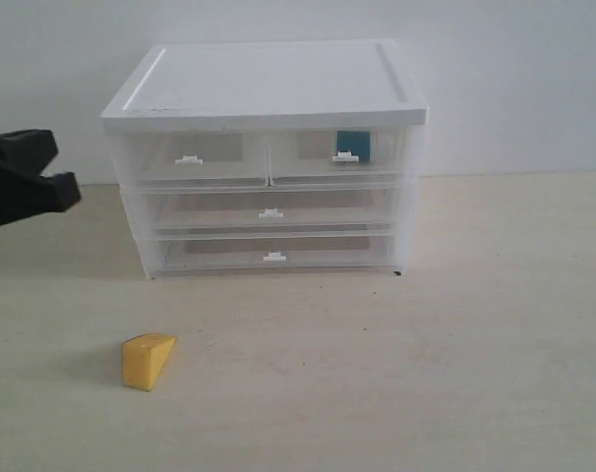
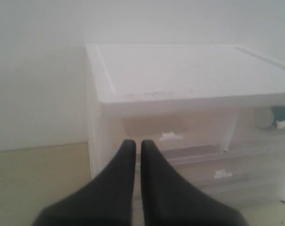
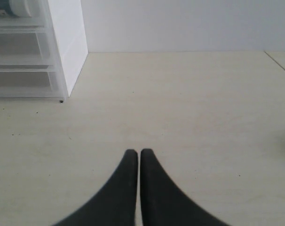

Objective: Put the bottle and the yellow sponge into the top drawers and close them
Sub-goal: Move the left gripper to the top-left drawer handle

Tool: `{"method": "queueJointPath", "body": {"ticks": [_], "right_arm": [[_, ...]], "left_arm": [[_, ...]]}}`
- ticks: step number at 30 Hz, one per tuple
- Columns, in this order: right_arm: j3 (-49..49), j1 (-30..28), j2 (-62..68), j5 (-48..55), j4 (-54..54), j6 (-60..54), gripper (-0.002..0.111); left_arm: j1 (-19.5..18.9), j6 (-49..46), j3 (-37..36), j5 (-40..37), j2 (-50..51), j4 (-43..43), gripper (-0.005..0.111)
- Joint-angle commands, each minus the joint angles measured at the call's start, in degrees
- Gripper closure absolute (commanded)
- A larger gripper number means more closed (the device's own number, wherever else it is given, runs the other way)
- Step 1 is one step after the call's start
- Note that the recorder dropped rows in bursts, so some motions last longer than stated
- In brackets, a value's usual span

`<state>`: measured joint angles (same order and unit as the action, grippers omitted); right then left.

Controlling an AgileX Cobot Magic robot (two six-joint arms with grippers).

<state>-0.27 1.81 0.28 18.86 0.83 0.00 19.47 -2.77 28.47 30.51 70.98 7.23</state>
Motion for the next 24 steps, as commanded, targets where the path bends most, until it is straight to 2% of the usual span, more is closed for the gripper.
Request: {"method": "queueJointPath", "body": {"ticks": [1, 6, 10, 14, 19, 21, 24], "right_arm": [[0.27, -0.01, -0.28, -0.41, 0.08, -0.41, 0.108], [0.27, -0.01, -0.28, -0.41, 0.08, -0.41, 0.108], [0.27, -0.01, -0.28, -0.41, 0.08, -0.41, 0.108], [0.27, -0.01, -0.28, -0.41, 0.08, -0.41, 0.108], [0.27, -0.01, -0.28, -0.41, 0.08, -0.41, 0.108], [0.27, -0.01, -0.28, -0.41, 0.08, -0.41, 0.108], [0.27, -0.01, -0.28, -0.41, 0.08, -0.41, 0.108]], "left_arm": [[6.67, -9.79, 0.27, 8.4, 6.48, 12.15, 0.102], [13.47, -13.36, 0.27, 21.79, 14.56, 19.52, 0.102], [16.78, -13.36, 0.27, 32.41, 20.95, 23.9, 0.102], [17.68, -12.32, 0.27, 39.45, 25.92, 24.89, 0.102], [17.68, -8.75, 1.08, 39.45, 30.28, 24.36, 0.101], [17.68, -8.76, 1.64, 39.45, 31.65, 22.15, 0.091], [17.68, -8.48, 2.75, 39.45, 32.92, 17.68, 0.061]]}}
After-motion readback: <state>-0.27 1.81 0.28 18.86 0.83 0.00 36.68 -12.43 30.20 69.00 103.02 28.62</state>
